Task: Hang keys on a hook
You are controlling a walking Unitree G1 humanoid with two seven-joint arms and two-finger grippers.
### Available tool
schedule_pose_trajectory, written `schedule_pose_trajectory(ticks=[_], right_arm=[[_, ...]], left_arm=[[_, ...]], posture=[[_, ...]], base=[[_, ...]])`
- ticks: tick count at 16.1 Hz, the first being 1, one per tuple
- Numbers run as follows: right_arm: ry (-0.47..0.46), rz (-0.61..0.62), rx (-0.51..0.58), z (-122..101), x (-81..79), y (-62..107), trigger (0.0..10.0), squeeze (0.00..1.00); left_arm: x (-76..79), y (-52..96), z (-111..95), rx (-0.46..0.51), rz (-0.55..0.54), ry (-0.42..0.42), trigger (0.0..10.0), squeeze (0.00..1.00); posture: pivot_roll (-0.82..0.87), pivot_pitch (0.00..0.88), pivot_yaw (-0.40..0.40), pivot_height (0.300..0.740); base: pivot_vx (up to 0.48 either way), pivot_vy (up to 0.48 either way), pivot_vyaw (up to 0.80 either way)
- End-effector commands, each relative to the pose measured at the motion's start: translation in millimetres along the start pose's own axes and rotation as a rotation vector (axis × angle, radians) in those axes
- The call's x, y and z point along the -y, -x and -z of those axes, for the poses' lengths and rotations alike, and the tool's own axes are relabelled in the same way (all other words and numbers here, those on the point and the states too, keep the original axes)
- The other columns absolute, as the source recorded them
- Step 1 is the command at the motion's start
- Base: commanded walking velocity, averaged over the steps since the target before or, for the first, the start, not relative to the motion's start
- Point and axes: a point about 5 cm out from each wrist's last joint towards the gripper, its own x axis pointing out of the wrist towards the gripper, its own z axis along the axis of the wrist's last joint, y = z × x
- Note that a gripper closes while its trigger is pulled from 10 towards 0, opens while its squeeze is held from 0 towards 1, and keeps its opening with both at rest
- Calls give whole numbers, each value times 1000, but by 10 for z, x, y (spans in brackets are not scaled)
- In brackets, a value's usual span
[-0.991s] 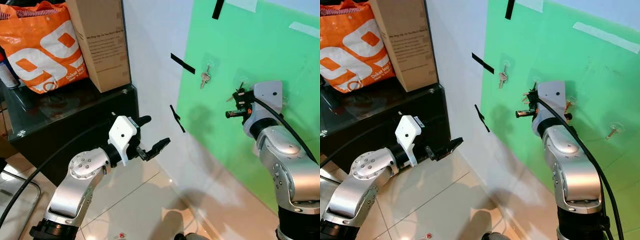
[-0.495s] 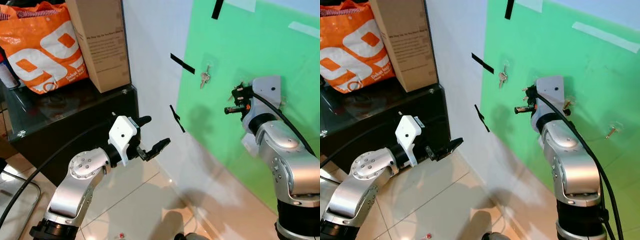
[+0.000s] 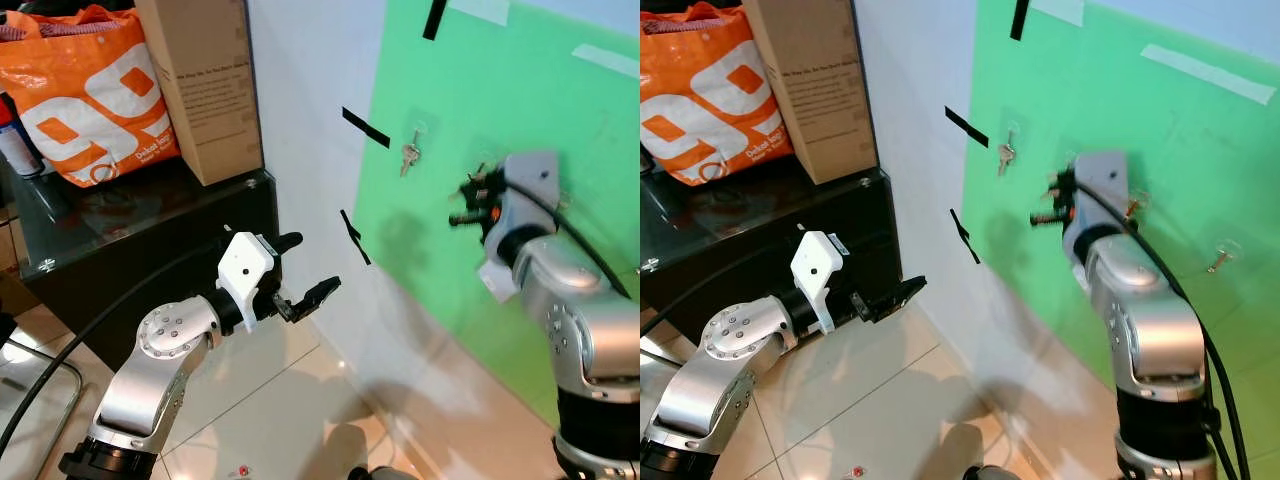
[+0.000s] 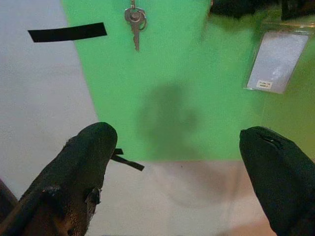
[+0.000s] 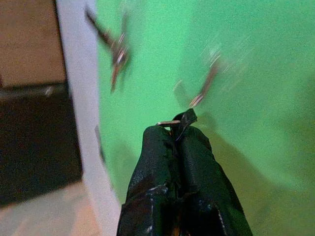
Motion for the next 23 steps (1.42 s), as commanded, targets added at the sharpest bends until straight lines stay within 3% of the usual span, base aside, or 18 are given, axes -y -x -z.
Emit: schedule_pose_trajectory(ticks=[1, 5, 9, 12, 23], right_arm=[[11, -21, -22, 34, -16, 19, 10000, 0], [19, -20, -7, 47, 8, 96, 10000, 0], [-6, -55, 139, -182, -25, 136, 10000, 0], [14, -88, 180, -259, -82, 145, 10000, 0], [18, -83, 117, -216, -107, 17, 10000, 0]], left_arm=[[-4, 16, -30, 3, 3, -11, 10000, 0], [-15, 6, -36, 6, 10, -13, 10000, 0], [-17, -21, -76, 13, 13, -19, 10000, 0], [-15, -25, -75, 13, 16, -20, 10000, 0], [-17, -22, -42, 5, 18, -20, 10000, 0]], posture=[[-64, 0, -16, 740], [-73, 0, -6, 740], [-74, 0, -4, 740], [-73, 0, -4, 740], [-66, 0, -7, 740]], base=[[0, 0, 0], [0, 0, 0], [0, 0, 0], [0, 0, 0], [0, 0, 0]])
